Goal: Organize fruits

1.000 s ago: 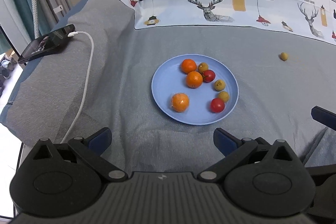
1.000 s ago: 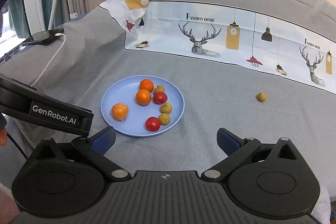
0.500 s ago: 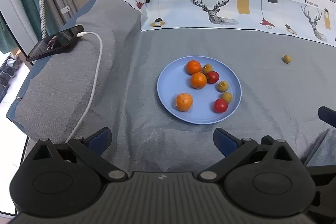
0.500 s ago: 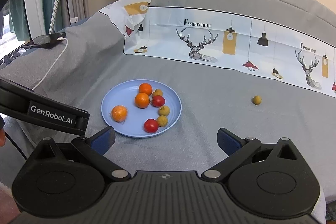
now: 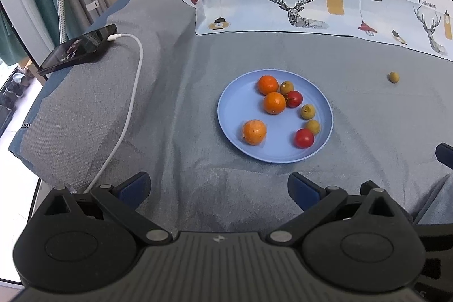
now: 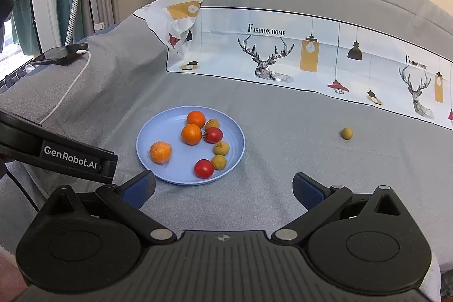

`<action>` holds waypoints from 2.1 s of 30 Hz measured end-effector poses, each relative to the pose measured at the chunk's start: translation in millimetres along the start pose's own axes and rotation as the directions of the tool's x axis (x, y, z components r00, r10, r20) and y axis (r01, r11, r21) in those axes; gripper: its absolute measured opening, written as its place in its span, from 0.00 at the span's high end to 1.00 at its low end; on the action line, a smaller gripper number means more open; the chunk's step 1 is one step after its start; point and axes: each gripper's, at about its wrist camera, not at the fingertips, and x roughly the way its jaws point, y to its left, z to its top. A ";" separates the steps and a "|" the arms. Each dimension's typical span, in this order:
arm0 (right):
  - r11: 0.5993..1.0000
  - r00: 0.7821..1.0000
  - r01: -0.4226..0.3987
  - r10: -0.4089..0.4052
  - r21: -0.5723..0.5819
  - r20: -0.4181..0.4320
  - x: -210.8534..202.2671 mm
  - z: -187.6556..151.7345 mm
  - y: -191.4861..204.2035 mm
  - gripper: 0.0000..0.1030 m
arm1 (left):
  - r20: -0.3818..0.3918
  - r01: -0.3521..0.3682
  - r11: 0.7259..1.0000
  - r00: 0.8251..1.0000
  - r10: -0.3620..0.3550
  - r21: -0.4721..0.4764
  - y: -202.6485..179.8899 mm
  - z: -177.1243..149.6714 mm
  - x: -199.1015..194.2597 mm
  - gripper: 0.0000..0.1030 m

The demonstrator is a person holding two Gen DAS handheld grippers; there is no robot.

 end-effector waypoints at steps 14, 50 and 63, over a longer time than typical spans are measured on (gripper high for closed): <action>1.000 1.000 -0.003 0.003 -0.005 -0.001 0.7 -0.4 1.3 0.01 | -0.008 -0.017 1.000 1.000 0.017 0.006 -0.8 -0.7 2.1 0.00; 1.000 1.000 0.000 0.000 -0.011 -0.007 2.5 0.4 3.2 0.01 | -0.020 -0.032 0.999 0.999 0.032 0.014 3.1 -0.8 6.4 0.00; 1.000 1.000 -0.001 0.001 -0.005 -0.007 3.9 -0.5 2.5 0.01 | -0.032 -0.046 0.999 0.998 0.046 0.015 4.1 -0.7 9.9 0.00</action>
